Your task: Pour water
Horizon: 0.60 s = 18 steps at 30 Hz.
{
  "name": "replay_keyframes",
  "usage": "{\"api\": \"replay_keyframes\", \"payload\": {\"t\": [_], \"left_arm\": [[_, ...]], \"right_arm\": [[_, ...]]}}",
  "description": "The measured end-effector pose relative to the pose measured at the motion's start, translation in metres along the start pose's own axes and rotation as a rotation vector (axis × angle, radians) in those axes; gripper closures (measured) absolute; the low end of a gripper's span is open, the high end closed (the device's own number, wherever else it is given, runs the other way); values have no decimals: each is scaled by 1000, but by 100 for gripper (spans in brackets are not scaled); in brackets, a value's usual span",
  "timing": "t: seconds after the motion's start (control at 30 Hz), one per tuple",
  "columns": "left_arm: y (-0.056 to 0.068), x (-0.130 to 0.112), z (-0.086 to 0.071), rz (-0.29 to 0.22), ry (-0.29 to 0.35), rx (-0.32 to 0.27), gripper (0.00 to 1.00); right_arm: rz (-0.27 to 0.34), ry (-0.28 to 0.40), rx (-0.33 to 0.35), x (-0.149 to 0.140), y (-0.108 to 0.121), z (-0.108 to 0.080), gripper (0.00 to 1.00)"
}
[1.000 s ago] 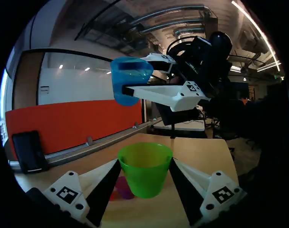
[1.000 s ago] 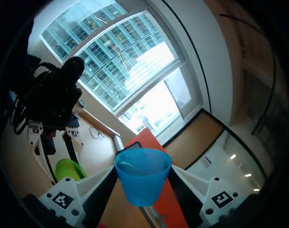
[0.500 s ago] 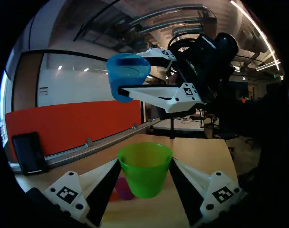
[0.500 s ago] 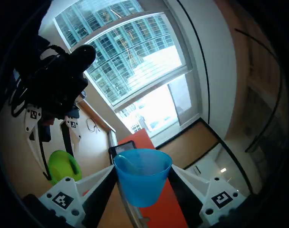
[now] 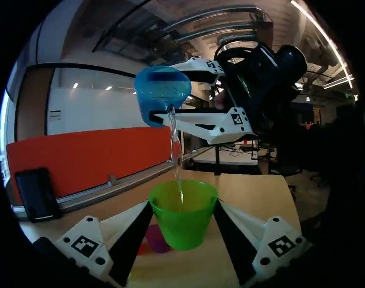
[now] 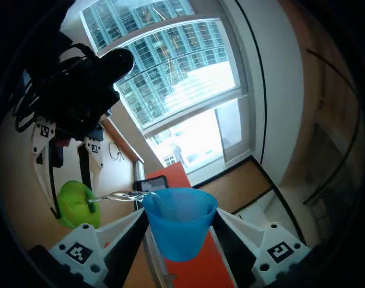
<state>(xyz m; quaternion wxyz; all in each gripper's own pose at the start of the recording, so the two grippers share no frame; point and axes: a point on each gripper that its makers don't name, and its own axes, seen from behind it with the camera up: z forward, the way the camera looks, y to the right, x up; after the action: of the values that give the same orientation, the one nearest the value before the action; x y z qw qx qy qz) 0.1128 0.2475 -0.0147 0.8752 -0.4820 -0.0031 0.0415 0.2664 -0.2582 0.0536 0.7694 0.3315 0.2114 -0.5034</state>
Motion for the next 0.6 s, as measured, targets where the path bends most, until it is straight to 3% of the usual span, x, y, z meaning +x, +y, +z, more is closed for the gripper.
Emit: {"api": "replay_keyframes", "payload": {"t": [0.6], "left_arm": [[3, 0, 2, 4, -4, -6, 14]], "right_arm": [[-68, -3, -20, 2, 10, 1, 10]]}}
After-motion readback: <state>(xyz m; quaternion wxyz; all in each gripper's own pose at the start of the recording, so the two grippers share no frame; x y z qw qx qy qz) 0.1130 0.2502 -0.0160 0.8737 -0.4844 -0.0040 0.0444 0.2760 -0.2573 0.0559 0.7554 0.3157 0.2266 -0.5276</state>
